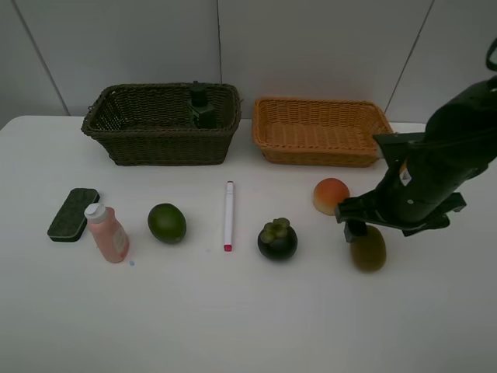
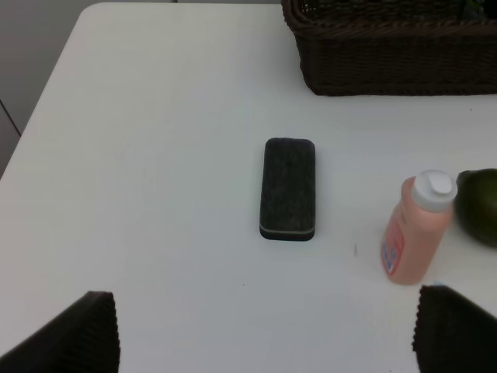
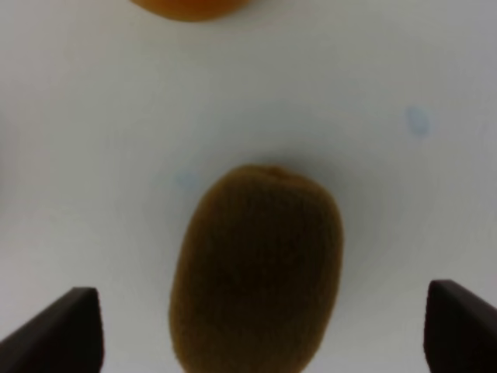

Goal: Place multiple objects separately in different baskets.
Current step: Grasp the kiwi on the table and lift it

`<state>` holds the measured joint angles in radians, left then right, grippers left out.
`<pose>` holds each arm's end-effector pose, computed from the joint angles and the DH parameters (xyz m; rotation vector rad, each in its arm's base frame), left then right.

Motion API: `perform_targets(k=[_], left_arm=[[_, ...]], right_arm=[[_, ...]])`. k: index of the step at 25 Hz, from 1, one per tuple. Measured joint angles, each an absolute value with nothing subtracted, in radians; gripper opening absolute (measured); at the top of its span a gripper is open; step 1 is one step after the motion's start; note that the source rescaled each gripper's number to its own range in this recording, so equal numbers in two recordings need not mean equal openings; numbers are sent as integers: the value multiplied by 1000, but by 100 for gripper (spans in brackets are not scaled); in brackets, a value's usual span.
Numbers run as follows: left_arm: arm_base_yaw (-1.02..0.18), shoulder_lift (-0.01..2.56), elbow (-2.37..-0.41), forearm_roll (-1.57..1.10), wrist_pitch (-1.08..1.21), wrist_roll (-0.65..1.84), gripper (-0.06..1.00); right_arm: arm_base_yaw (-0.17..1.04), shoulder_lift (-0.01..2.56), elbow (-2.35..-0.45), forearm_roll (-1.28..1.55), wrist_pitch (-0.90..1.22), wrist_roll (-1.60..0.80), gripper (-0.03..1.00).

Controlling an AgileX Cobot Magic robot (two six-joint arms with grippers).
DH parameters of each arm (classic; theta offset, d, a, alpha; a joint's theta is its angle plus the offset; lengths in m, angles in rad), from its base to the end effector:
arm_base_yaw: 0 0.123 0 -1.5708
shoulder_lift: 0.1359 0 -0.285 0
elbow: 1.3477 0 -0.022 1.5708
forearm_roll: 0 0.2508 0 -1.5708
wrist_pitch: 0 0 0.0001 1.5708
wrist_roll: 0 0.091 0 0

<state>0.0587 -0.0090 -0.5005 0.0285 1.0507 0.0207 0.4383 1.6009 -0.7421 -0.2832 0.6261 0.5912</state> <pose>-0.0060 0.0019 0.2782 -0.0398 2.0251 0.0842 0.2411 0.0965 0.1568 -0.0910 2.8976 -0.1116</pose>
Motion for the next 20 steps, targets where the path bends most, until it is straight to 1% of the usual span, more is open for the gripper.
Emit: perform_targets(k=[11,20], left_arm=[[59,-9,-500,28,1051,21,100],[59,-9,-500,28,1051,21,100]], right_arm=[[438,1701,-741,-260,544,604,100],[438,1727,-741,-232,532,604,100]])
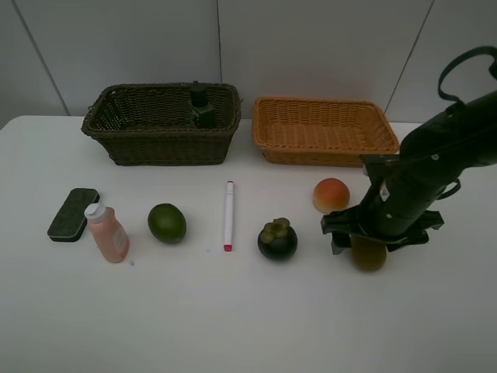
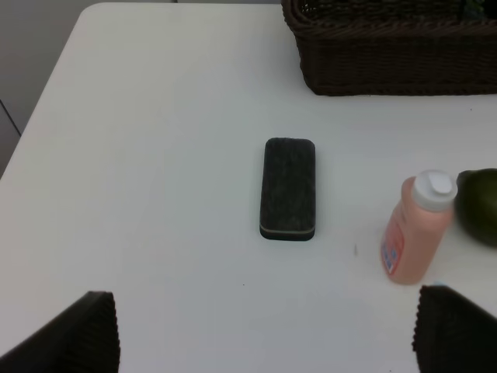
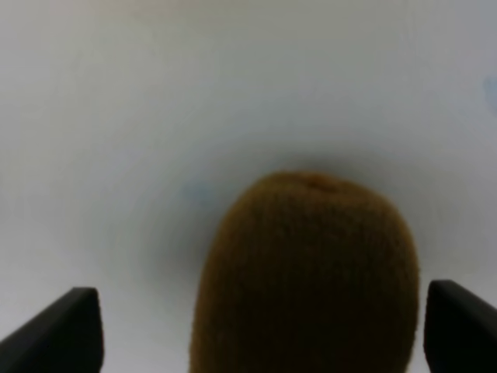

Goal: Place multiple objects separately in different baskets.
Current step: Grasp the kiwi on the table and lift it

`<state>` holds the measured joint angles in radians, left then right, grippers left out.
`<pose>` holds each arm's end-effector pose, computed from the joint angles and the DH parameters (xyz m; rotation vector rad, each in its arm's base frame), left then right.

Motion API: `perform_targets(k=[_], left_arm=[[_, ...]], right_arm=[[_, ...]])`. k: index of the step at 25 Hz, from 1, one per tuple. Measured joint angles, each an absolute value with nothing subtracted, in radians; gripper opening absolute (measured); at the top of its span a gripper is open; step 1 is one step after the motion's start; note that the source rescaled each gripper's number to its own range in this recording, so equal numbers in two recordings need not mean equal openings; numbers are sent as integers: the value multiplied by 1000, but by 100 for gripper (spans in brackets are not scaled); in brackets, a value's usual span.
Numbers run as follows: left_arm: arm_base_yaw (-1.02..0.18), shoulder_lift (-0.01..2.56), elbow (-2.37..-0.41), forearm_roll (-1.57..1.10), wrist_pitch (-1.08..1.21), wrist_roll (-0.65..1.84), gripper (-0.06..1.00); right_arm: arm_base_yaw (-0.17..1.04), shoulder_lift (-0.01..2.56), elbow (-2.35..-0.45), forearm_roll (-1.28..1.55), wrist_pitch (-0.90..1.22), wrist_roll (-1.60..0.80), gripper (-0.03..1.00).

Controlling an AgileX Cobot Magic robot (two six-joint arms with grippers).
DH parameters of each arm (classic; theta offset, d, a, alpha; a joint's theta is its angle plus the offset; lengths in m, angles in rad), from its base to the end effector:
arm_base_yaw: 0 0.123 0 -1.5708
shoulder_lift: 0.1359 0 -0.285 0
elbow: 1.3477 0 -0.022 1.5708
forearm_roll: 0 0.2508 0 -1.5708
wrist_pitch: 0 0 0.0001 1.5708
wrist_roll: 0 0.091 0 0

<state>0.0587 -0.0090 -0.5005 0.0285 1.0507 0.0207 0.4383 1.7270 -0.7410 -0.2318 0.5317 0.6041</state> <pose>-0.0060 0.0019 0.2782 -0.0398 2.0251 0.0842 0.2481 0.1046 0.1240 -0.0384 2.9544 -0.0656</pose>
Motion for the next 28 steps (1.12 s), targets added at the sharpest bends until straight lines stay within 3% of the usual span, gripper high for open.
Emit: perform_targets(k=[5,7,10,11,28], left_arm=[[59,-9,-500,28,1051,21,100],[59,-9,-500,28,1051,21,100],[59,-9,-500,28,1051,21,100],[59,-9,-500,28,1051,21,100],[59,-9,-500,28,1051,21,100]], right_arm=[[438,1727,-741,-227,531,604,96],[438,1727,-741,-225,531,604,86],[438,1727,-741,-200,531,605,59],[438,1727,-741,-193,531,605,56],[438,1727,-741,-158,543,612,56]])
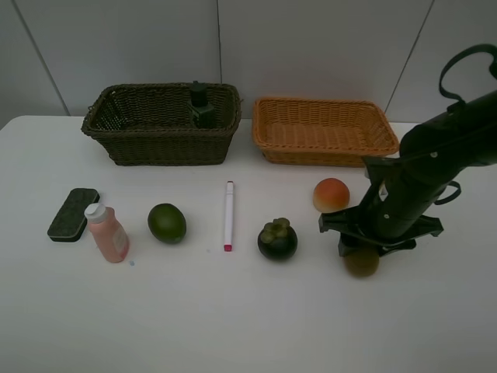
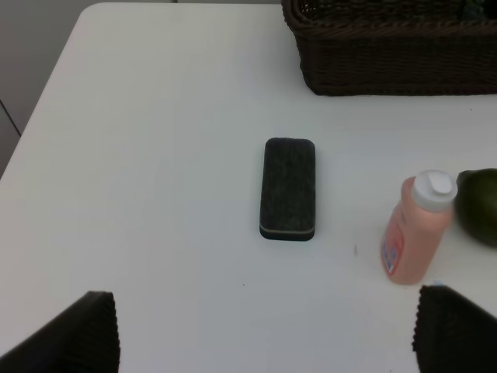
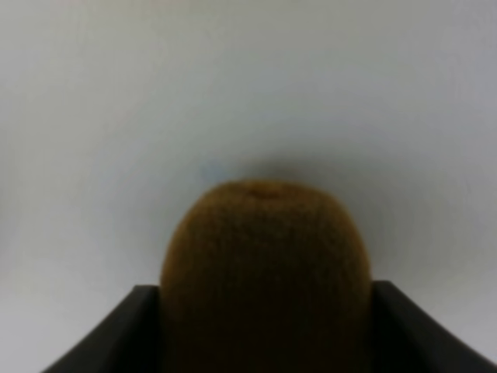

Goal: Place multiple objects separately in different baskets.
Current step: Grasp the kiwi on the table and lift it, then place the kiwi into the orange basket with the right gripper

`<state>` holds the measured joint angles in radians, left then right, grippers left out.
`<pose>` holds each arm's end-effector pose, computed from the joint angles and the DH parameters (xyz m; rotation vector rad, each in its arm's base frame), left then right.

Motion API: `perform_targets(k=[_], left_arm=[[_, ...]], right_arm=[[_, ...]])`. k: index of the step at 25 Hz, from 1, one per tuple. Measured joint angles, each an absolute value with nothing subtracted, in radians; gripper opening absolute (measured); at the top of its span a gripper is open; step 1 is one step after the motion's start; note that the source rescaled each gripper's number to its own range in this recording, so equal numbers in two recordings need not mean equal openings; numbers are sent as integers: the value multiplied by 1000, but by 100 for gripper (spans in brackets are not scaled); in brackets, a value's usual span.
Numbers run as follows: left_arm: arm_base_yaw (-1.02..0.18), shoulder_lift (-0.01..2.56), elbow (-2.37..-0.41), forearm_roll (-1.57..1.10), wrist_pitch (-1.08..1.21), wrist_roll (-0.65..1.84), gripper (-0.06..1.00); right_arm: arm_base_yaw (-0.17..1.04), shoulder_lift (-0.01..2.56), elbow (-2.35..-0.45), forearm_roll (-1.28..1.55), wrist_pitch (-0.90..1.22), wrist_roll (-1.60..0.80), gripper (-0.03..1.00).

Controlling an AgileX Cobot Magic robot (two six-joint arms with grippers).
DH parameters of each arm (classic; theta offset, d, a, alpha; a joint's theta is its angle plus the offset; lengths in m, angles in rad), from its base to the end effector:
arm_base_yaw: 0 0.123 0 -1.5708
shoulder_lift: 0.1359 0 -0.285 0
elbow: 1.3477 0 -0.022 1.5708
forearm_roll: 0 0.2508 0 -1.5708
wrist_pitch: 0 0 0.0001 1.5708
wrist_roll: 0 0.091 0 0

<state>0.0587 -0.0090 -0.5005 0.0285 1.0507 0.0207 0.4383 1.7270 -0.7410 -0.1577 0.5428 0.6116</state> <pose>-0.0060 0.0019 0.2782 -0.0398 2.0251 0.0842 0.2454 0.1068 0.1235 0.0648 2.9842 -0.0199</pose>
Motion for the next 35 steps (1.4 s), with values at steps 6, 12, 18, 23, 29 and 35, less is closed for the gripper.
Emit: perform_targets(k=[6,12,18,23,29,35], left_arm=[[59,-9,-500,28,1051,21,100],[59,-9,-500,28,1051,21,100],[59,-9,-500,28,1051,21,100],[59,-9,-500,28,1051,21,100],[59,-9,-500,28,1051,21,100],[59,-9,-500,28,1051,21,100]], right_arm=[[438,1727,-741,-158,545,612,56],[438,1727,-741,-158,545,613,56],[438,1725,-741,-156,545,613,56],[438,1676,-742,-156,565,613,56],[438,1615,-803,-175,616,612,56],[438,1603,-899,-258,666,612,56]])
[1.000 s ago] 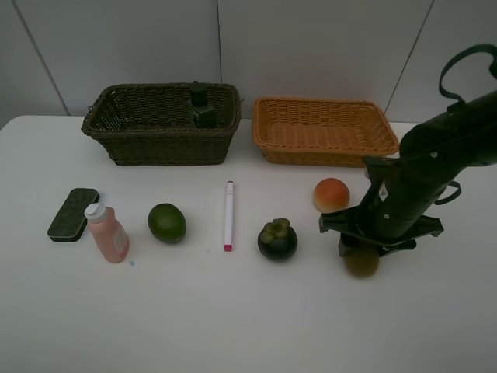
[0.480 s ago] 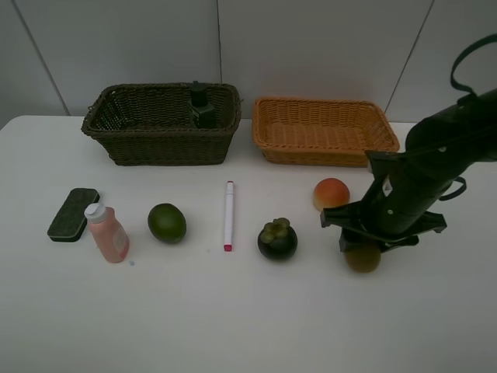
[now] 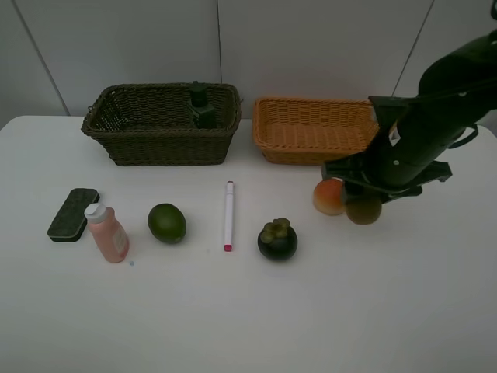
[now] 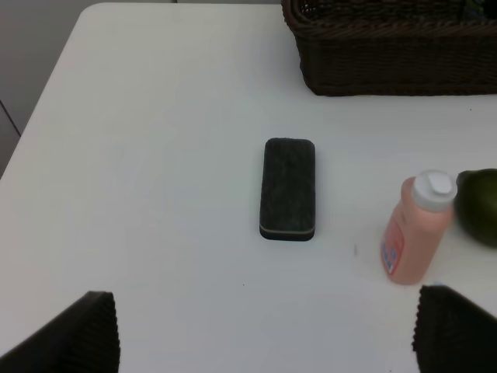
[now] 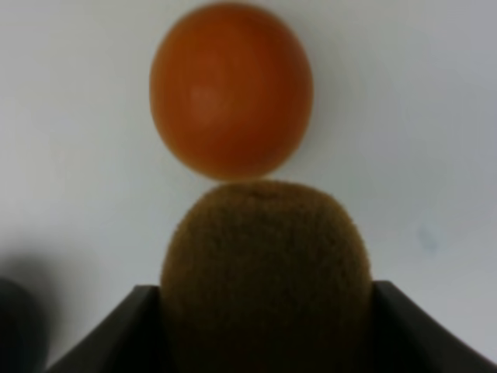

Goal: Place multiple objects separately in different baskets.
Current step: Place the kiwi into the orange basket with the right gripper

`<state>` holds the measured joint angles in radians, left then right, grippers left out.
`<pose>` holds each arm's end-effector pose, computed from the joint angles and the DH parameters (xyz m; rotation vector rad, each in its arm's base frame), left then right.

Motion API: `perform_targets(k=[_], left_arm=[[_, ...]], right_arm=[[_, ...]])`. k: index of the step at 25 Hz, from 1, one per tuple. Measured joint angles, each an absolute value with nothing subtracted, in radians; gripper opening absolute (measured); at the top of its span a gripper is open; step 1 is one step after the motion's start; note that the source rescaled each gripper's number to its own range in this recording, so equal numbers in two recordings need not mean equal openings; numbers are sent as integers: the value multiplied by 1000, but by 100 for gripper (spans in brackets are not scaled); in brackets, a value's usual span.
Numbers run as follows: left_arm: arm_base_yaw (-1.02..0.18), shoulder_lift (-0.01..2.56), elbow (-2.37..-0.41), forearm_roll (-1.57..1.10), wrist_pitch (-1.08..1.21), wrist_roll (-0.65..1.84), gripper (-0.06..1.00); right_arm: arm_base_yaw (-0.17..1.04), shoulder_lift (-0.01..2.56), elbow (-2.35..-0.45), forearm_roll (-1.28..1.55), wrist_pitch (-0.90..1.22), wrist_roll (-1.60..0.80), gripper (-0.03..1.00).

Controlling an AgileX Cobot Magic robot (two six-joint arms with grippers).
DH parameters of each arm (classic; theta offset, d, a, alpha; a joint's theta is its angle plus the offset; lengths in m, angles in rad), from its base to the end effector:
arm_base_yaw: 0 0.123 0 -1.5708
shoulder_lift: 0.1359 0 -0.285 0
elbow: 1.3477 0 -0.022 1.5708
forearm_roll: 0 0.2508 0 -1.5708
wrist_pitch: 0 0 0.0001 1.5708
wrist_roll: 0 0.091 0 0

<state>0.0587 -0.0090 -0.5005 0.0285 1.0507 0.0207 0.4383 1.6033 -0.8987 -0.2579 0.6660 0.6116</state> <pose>-0.0060 0.0019 0.2782 -0.0398 2.0251 0.0842 0.2703 0.1108 0.1909 -0.0097 2.8007 -0.0267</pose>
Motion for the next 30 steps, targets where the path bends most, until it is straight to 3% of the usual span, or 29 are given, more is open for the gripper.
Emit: perform_targets(k=[6,11,19,30], left_arm=[[59,-9,-500,28,1051,21,100],[59,-9,-500,28,1051,21,100],[59,-9,-500,28,1051,21,100],[59,-9,-500,28,1051,21,100]], right_arm=[[433,1603,-1029,-380,657,623,56],[357,1617,-1103,-419,588,650,56],[229,1681,-1114,-442,397,654,56],[182,1824,-1117,-445,193,654,56]])
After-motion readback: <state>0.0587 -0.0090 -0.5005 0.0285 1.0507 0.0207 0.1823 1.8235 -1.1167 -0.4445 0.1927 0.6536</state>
